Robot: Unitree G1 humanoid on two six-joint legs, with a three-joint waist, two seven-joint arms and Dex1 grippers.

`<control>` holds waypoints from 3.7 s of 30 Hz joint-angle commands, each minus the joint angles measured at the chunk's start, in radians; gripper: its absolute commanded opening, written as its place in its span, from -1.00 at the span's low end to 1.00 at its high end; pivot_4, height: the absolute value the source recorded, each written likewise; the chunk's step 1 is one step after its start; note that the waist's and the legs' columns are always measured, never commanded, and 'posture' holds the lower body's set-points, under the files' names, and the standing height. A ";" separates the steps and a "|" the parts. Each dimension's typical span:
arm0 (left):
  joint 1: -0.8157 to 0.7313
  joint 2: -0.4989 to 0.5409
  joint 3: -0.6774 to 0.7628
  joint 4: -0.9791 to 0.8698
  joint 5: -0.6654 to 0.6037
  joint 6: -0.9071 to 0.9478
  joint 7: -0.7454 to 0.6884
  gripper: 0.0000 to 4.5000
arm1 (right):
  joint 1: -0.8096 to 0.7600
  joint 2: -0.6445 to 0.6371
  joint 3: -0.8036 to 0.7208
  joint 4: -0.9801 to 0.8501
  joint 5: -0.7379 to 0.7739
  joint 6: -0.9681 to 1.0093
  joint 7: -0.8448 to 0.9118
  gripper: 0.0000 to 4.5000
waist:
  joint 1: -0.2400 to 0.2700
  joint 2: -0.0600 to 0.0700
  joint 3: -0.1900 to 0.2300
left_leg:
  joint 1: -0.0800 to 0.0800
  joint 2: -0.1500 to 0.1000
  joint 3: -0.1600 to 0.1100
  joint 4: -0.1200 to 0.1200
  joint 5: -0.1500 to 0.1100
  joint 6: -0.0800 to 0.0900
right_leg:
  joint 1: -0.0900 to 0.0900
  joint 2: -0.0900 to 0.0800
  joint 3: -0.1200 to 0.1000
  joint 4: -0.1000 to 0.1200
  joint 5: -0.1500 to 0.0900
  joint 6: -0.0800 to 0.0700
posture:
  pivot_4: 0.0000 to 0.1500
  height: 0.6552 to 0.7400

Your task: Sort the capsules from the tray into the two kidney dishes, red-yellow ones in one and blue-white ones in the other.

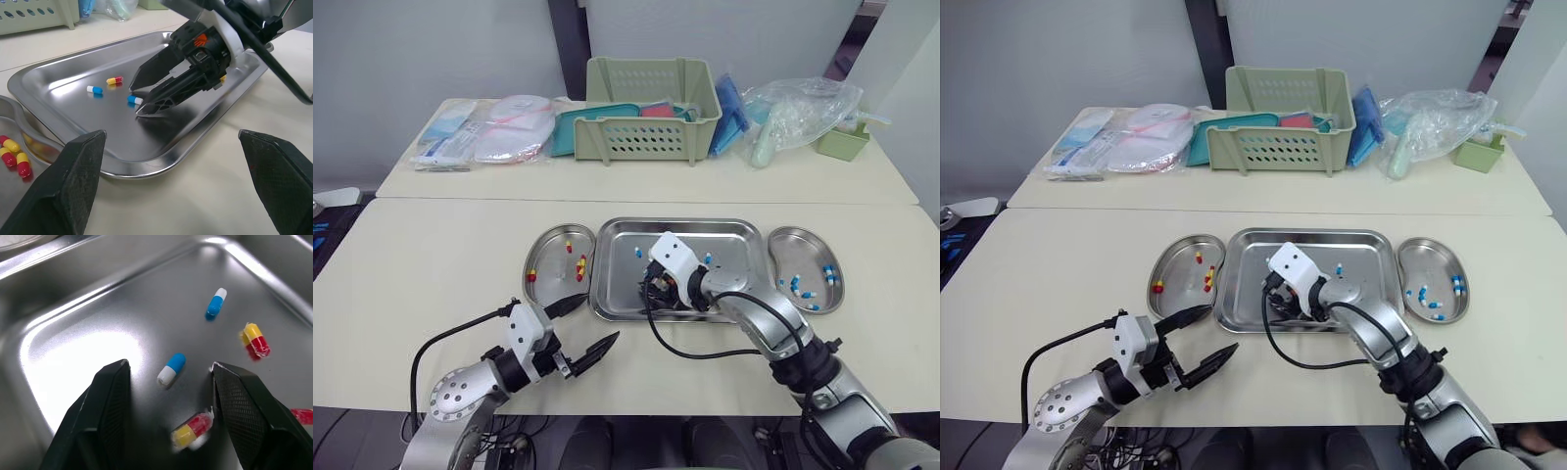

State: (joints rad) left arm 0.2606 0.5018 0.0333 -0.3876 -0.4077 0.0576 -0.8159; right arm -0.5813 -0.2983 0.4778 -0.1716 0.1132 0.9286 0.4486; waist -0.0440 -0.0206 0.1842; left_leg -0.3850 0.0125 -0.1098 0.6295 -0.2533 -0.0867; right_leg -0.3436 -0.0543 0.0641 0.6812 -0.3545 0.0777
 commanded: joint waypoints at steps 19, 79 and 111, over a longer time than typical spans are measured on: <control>0.001 0.020 -0.006 -0.022 -0.002 -0.021 -0.044 1.00 | -0.019 -0.003 -0.067 -0.127 0.018 0.031 0.079 -0.99 | -0.007 0.000 0.000 | -0.001 0.000 0.000 0.000 0.000 0.000 | 0.000 0.000 0.000 0.000 0.000 0.000 | 1.00 0.98; -0.005 0.094 0.459 0.258 -0.062 -0.130 0.061 1.00 | 0.862 -0.590 -1.124 -0.032 0.210 -0.587 0.513 0.26 | 0.011 0.002 -0.001 | -0.004 0.000 0.001 0.001 0.000 0.000 | -0.001 0.000 0.000 -0.001 0.000 0.000 | 1.00 0.98; 0.290 0.078 0.432 0.103 -0.084 -0.105 -0.077 1.00 | 0.917 -0.697 -1.111 0.286 0.169 -0.809 0.670 0.99 | 0.012 0.001 0.000 | 0.003 0.000 0.003 0.000 0.000 0.000 | 0.007 0.000 0.001 -0.002 0.000 0.000 | 1.00 0.98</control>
State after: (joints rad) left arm 0.5470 0.5899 0.5025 -0.1843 -0.4674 -0.0647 -0.9030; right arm 0.3298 -0.9855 -0.6118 0.1318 0.2845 0.1351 1.1192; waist -0.0319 -0.0197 0.1838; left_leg -0.3819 0.0124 -0.1065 0.6294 -0.2535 -0.0866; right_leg -0.3368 -0.0549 0.0657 0.6784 -0.3547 0.0779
